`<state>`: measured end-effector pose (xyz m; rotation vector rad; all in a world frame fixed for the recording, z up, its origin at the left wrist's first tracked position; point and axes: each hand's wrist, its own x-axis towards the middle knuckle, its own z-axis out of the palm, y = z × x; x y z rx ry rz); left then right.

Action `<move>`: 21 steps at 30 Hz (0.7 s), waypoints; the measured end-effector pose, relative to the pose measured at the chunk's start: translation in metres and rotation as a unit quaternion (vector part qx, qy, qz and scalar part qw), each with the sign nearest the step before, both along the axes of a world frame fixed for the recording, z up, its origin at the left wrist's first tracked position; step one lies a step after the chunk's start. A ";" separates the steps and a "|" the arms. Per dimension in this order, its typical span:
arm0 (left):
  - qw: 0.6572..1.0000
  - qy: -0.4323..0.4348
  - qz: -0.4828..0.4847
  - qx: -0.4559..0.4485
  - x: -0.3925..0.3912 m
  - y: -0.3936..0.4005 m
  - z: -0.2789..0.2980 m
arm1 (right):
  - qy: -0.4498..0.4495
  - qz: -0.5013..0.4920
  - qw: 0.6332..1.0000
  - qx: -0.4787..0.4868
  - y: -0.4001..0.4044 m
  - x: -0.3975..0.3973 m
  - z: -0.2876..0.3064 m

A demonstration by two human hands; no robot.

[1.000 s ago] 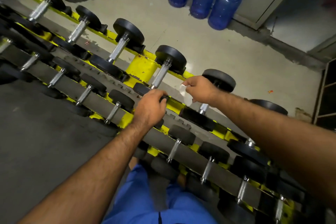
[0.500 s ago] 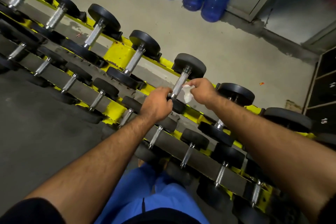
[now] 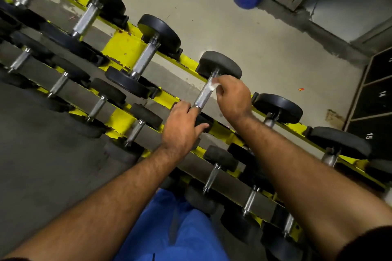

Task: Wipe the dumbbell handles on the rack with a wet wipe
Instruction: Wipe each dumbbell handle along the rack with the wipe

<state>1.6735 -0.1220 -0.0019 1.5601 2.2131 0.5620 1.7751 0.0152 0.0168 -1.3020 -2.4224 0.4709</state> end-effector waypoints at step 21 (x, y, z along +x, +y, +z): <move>0.998 -0.051 0.004 0.039 -0.023 -0.002 -0.017 | -0.039 0.370 0.910 0.185 0.056 0.012 -0.076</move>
